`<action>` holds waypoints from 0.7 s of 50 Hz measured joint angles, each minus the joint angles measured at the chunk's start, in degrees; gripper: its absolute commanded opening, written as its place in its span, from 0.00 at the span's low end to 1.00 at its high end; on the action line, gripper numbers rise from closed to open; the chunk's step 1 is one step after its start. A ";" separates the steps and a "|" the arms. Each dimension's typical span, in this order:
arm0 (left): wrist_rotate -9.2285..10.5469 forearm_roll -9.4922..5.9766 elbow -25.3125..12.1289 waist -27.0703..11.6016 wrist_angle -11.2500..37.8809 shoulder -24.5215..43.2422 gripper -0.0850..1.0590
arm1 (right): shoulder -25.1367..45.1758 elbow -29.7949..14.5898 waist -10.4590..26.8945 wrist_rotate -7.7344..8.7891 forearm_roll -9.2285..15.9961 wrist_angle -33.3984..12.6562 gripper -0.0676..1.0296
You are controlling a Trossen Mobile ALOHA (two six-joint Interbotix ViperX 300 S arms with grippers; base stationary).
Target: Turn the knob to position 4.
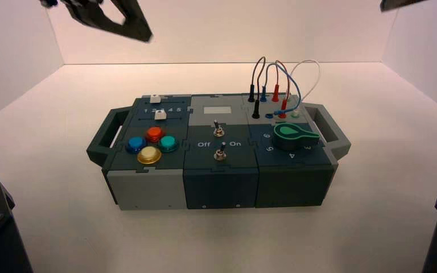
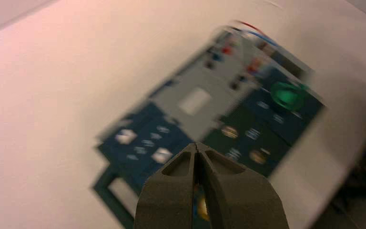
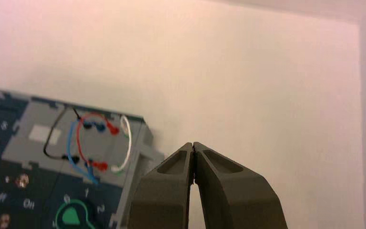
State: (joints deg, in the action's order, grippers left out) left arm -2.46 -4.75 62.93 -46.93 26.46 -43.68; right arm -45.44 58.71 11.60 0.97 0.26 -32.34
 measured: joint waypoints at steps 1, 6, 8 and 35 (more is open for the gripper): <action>-0.09 0.00 0.09 -0.62 0.09 0.18 0.05 | 0.62 -0.35 0.09 0.00 0.00 -1.14 0.04; -0.09 -0.18 0.18 -2.37 0.09 0.70 0.05 | 1.58 -1.14 0.26 0.09 0.00 -4.22 0.04; 0.00 -0.18 0.18 -3.25 0.18 1.23 0.05 | 2.20 -1.67 0.70 0.09 0.00 -6.24 0.04; 0.00 -0.26 0.09 -7.21 0.88 6.33 0.05 | 12.92 -5.01 11.78 2.11 0.00 -19.25 0.04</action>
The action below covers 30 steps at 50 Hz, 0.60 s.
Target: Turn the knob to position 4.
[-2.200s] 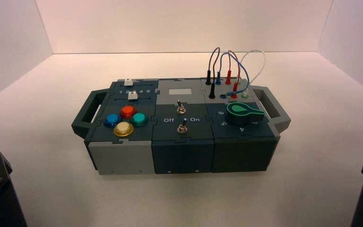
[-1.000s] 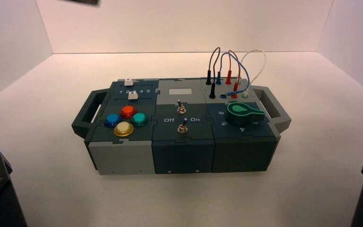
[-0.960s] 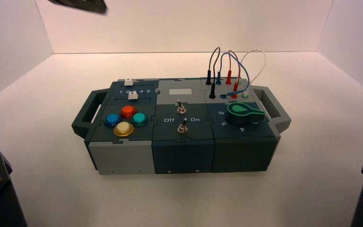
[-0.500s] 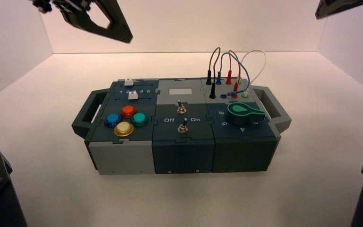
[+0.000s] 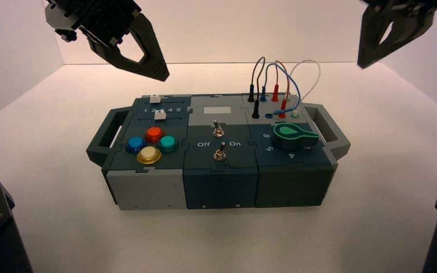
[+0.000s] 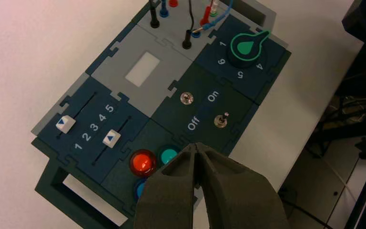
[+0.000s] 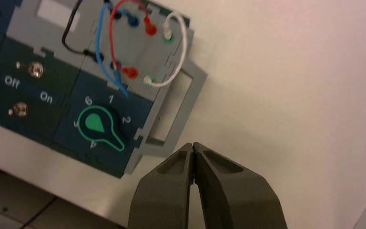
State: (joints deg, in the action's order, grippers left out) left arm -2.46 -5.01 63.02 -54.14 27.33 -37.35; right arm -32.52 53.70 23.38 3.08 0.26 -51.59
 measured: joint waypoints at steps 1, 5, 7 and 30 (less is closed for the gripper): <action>0.00 0.00 0.00 -0.26 0.09 0.00 0.05 | 0.62 0.00 0.35 0.09 0.00 0.00 0.04; 0.00 -0.26 0.00 -1.49 0.18 0.09 0.05 | 2.64 0.00 1.67 0.35 0.09 0.00 0.04; 0.00 -0.53 0.00 -2.20 0.35 0.09 0.05 | 3.87 0.00 2.37 0.53 0.18 0.00 0.04; 0.00 -0.62 0.00 -2.90 0.79 0.09 0.05 | 13.10 0.00 10.02 0.88 0.62 0.53 0.04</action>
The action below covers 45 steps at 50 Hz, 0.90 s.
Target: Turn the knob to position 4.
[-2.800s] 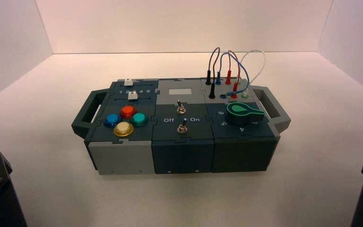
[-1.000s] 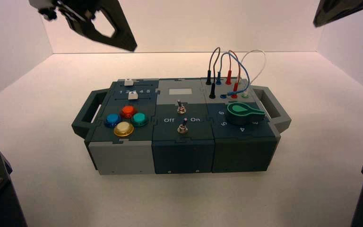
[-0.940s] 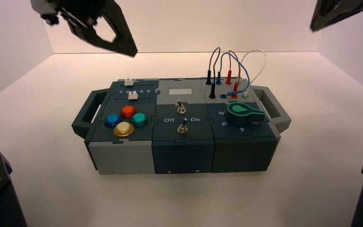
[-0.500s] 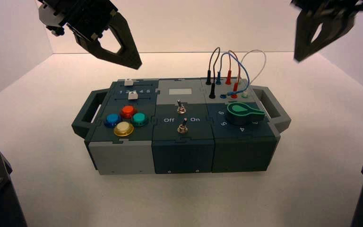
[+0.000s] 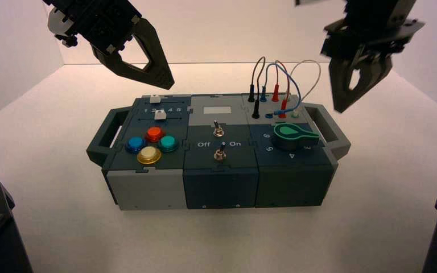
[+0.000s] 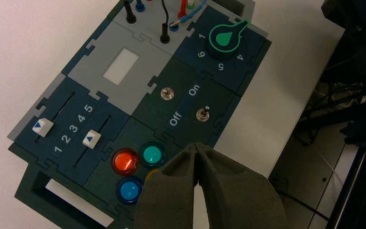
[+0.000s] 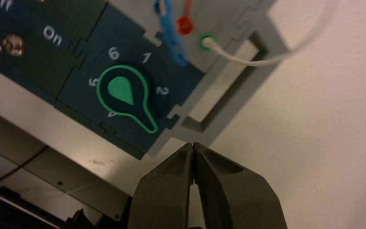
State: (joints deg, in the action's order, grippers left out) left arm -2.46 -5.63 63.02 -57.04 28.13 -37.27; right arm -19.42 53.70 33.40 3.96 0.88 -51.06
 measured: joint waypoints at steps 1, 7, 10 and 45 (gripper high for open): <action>0.09 0.00 0.00 0.00 0.18 0.00 0.05 | 0.53 -0.09 0.35 0.09 0.09 0.09 0.04; 0.00 0.00 0.00 -0.18 0.35 0.00 0.05 | 1.76 -0.62 0.53 0.18 0.62 0.18 0.04; 0.00 -0.09 0.00 -0.35 0.44 0.00 0.05 | 2.20 -0.70 0.62 0.53 1.05 0.18 0.04; 0.00 -0.09 0.00 -3.43 0.79 2.11 0.05 | 8.96 -2.64 1.58 2.55 2.90 1.14 0.04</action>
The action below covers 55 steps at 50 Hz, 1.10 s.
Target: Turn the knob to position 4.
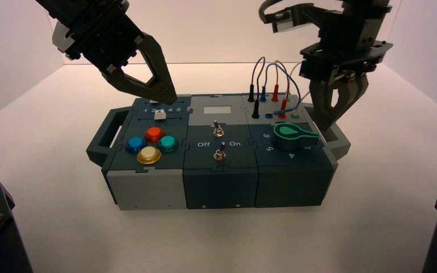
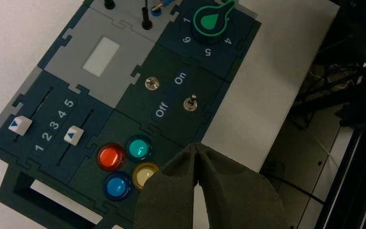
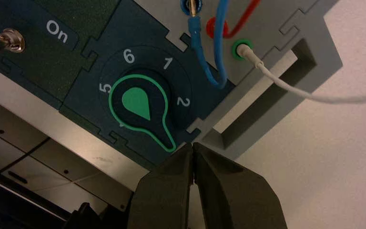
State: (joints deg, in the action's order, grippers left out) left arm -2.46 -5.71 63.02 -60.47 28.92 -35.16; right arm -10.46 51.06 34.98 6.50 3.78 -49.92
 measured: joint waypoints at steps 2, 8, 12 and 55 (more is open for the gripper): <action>0.09 0.00 0.00 -0.35 0.00 0.09 0.05 | 0.53 -0.26 0.00 0.26 0.18 0.00 0.04; 0.00 0.00 -0.09 -0.62 0.00 0.18 0.05 | 1.85 -0.62 0.44 0.79 0.70 0.00 0.04; 0.00 0.00 -0.09 -0.62 0.00 0.18 0.05 | 2.55 -0.79 0.70 0.88 0.97 0.00 0.04; -0.09 0.00 -0.09 -0.70 0.53 0.35 0.05 | 3.69 -1.93 3.60 1.32 5.36 -2.90 0.04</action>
State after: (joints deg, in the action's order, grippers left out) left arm -2.55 -5.71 62.93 -61.17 29.44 -34.80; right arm -6.77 49.13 38.58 7.82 9.14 -52.82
